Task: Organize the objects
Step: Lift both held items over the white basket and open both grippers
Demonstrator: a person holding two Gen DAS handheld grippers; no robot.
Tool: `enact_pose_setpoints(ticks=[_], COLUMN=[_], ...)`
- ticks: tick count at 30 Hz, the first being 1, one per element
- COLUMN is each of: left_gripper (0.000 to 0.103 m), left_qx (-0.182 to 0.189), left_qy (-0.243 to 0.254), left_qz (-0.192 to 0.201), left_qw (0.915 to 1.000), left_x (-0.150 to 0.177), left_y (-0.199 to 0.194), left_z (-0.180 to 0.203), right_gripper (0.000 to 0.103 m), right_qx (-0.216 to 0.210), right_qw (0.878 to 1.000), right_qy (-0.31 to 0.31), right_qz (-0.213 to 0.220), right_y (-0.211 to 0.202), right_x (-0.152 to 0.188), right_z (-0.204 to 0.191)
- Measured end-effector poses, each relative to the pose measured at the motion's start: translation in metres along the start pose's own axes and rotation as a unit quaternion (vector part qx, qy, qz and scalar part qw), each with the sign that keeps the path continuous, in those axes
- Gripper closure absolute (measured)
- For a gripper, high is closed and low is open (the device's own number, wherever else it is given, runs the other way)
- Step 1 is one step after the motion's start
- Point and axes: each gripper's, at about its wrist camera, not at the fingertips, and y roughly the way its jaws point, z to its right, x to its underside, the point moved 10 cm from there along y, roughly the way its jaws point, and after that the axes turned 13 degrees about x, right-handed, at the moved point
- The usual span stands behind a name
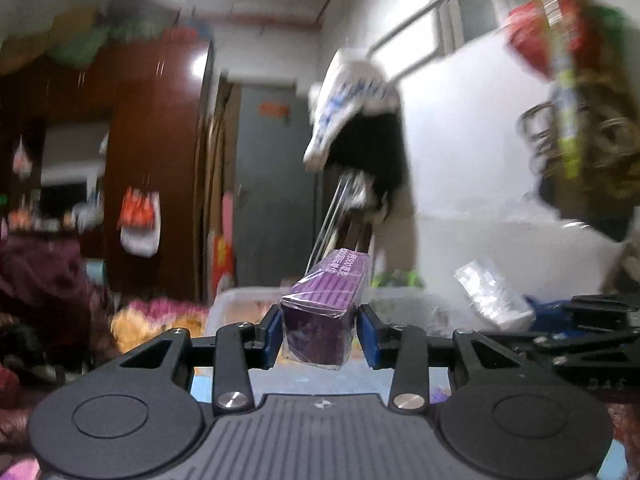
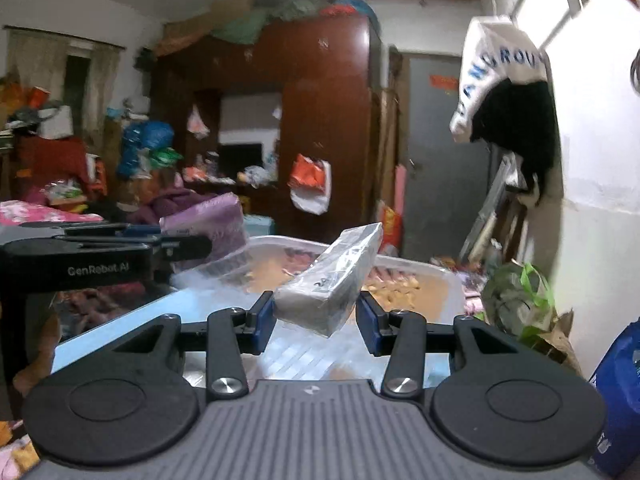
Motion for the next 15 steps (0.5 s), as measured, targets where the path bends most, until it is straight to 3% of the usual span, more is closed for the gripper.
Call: enact_pose_setpoints(ticks=[3, 7, 9, 10, 11, 12, 13, 15], left_gripper=[0.06, 0.059, 0.048, 0.03, 0.02, 0.02, 0.02, 0.02], left_qx=[-0.012, -0.012, -0.006, -0.005, -0.008, -0.008, -0.005, 0.0], left_qy=[-0.033, -0.039, -0.049, -0.05, -0.05, -0.047, -0.046, -0.041], left_qz=[-0.051, -0.075, -0.072, -0.068, -0.063, -0.058, -0.055, -0.05], left_qw=[0.9981, 0.9963, 0.9962, 0.9964, 0.9967, 0.9971, 0.9974, 0.9979], left_x=[0.004, 0.011, 0.008, 0.007, 0.005, 0.003, 0.001, -0.004], left_y=[0.04, 0.055, 0.056, 0.055, 0.053, 0.049, 0.045, 0.03], left_z=[-0.021, -0.024, -0.025, -0.026, -0.027, -0.027, -0.026, -0.022], right_gripper=[0.055, 0.055, 0.051, 0.038, 0.029, 0.014, 0.008, 0.008], right_qx=[0.016, 0.026, 0.03, 0.029, 0.028, 0.03, 0.036, 0.048], right_qw=[0.999, 0.998, 0.998, 0.998, 0.998, 0.998, 0.998, 0.998], right_qy=[0.005, -0.014, -0.021, -0.019, -0.02, -0.021, -0.021, -0.013], right_qz=[-0.031, -0.059, -0.058, -0.057, -0.055, -0.048, -0.038, -0.023], right_y=[0.036, 0.054, 0.054, 0.051, 0.046, 0.043, 0.039, 0.024], right_x=[-0.002, 0.008, 0.006, 0.005, 0.005, 0.001, -0.002, -0.005], right_z=[0.011, 0.012, 0.012, 0.012, 0.012, 0.014, 0.017, 0.027])
